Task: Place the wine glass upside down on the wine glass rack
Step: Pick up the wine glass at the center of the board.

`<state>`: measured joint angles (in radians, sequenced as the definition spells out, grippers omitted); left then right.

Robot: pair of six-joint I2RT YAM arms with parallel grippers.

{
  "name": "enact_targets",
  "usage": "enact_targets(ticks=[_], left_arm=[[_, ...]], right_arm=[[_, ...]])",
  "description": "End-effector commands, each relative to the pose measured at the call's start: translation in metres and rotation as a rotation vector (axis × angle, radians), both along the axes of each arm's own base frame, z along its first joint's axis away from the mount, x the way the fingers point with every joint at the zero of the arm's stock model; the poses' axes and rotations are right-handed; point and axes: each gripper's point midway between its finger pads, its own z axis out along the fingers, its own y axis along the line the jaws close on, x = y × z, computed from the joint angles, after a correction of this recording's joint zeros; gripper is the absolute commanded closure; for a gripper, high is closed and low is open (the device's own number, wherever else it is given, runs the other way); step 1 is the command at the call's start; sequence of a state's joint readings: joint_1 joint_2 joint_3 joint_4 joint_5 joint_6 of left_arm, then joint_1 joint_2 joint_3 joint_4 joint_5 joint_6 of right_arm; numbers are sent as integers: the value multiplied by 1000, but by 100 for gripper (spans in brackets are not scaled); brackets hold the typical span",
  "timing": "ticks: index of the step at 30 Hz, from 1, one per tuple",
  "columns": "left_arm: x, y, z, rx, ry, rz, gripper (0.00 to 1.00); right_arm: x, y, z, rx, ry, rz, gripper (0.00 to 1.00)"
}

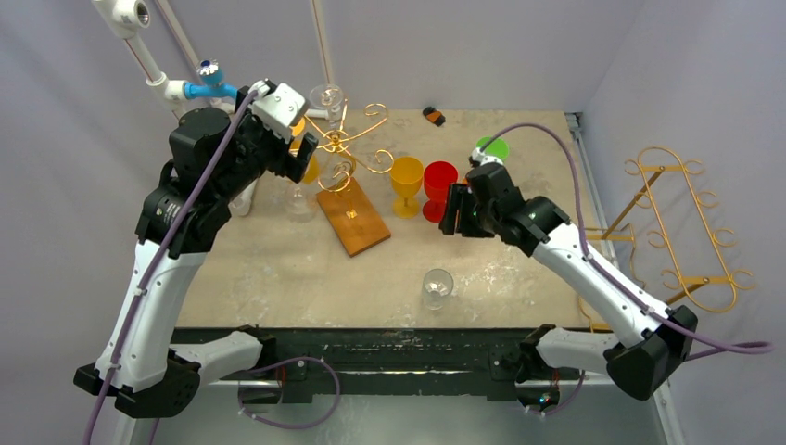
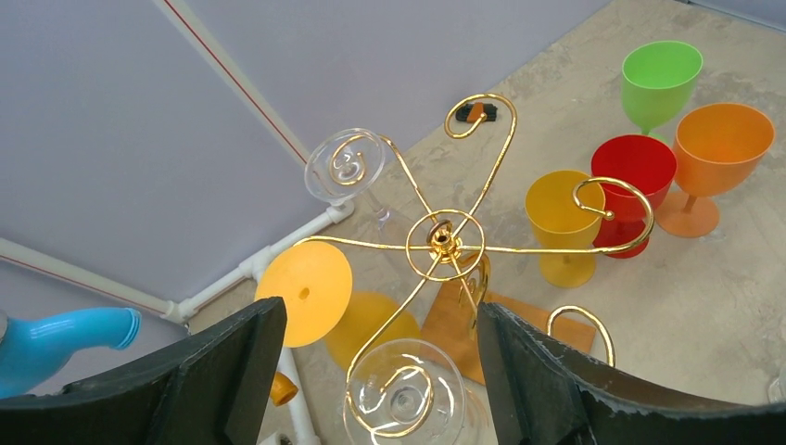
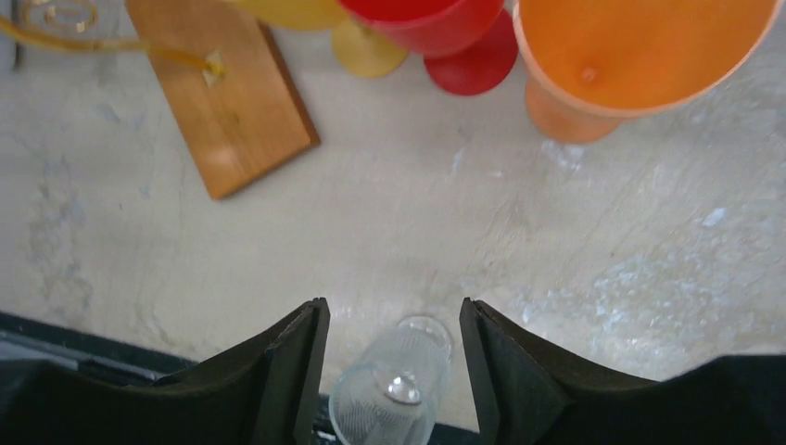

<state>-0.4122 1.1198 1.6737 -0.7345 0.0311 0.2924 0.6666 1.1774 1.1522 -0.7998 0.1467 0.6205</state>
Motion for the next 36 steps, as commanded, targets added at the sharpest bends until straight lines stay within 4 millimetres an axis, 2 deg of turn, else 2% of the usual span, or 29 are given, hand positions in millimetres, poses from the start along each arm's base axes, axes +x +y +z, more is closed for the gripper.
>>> enact_targets(ticks=[1, 4, 6, 10, 20, 25, 31, 36], left_arm=[[-4, 10, -10, 16, 36, 42, 21], [-4, 11, -9, 22, 34, 41, 21], [-5, 11, -7, 23, 31, 40, 22], [-8, 8, -6, 18, 30, 16, 22], [-9, 10, -9, 35, 20, 16, 22], [-8, 9, -9, 41, 19, 14, 22], [-7, 7, -11, 41, 27, 4, 22], [-5, 5, -9, 36, 25, 0, 23]], right_arm=[[53, -16, 25, -1, -92, -107, 39], [78, -6, 30, 13, -93, -130, 42], [92, 1, 24, 9, -82, -145, 44], [113, 8, 26, 20, -93, -179, 46], [131, 10, 17, -2, -89, -220, 48], [137, 3, 24, -9, -106, -241, 47], [156, -11, 46, -27, -156, -250, 48], [173, -19, 40, -100, -146, -252, 48]])
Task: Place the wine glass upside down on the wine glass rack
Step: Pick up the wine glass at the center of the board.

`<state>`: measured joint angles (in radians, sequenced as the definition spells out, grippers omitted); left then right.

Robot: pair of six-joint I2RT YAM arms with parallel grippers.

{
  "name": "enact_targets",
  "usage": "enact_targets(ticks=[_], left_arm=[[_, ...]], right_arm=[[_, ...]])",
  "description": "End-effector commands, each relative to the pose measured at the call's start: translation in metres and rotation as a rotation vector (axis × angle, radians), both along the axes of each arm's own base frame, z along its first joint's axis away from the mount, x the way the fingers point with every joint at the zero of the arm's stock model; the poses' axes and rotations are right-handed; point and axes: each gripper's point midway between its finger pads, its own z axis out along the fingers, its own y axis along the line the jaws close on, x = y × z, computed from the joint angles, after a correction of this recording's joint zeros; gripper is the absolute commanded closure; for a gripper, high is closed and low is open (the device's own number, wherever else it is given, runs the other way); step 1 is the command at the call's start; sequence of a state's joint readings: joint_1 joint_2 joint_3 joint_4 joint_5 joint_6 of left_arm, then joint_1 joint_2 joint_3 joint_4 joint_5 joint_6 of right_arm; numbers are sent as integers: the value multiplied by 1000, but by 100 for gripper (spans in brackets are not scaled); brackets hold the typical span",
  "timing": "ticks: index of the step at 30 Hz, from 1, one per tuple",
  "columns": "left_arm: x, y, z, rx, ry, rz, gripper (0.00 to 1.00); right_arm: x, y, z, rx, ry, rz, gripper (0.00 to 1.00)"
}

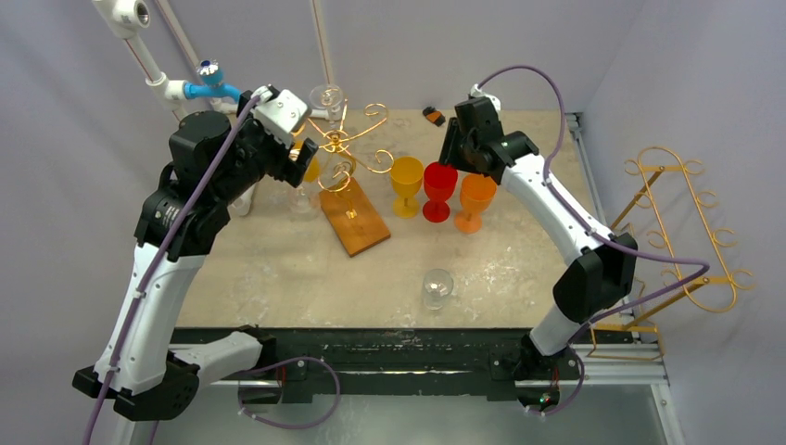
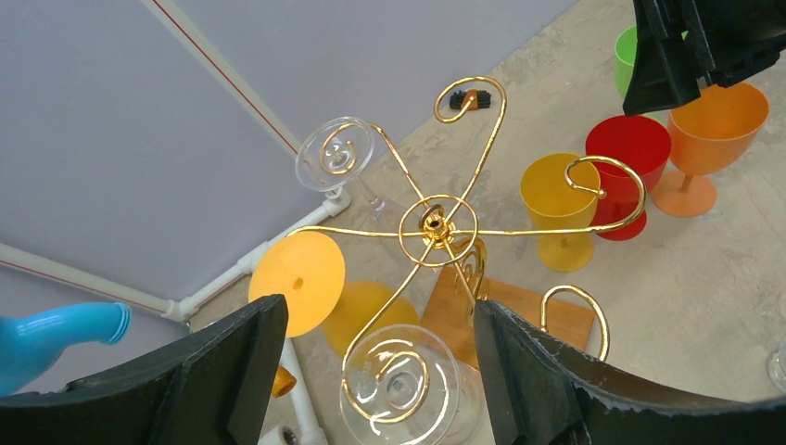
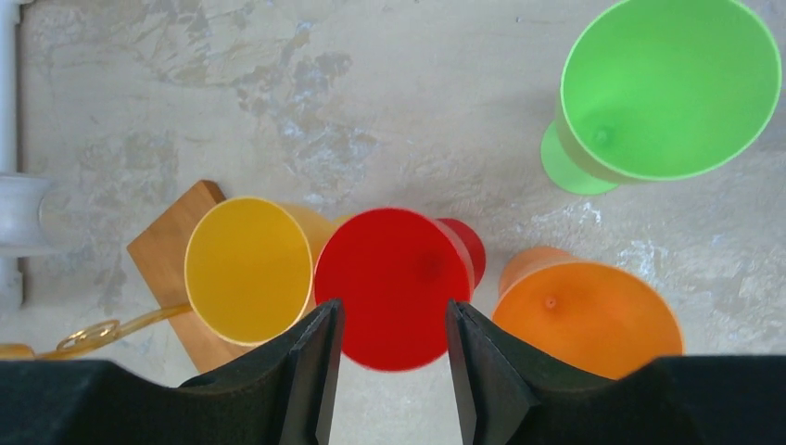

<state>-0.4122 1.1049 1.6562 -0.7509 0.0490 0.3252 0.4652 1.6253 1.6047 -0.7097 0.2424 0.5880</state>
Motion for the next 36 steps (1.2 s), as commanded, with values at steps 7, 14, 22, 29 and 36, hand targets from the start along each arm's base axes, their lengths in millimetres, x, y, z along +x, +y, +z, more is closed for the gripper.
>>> enact_targets(ticks=[7, 14, 22, 29, 36], left_arm=[[0, 5, -4, 8, 23, 24, 23], [1, 5, -9, 15, 28, 26, 23], [2, 4, -12, 13, 33, 22, 23], [4, 4, -16, 25, 37, 22, 23], [1, -7, -22, -7, 79, -22, 24]], right_arm=[[20, -14, -18, -124, 11, -9, 49], [22, -23, -32, -174, 23, -17, 50], [27, -24, -56, -216, 61, -6, 62], [33, -22, -58, -217, 56, 0, 83], [32, -33, 10, -183, -79, -57, 100]])
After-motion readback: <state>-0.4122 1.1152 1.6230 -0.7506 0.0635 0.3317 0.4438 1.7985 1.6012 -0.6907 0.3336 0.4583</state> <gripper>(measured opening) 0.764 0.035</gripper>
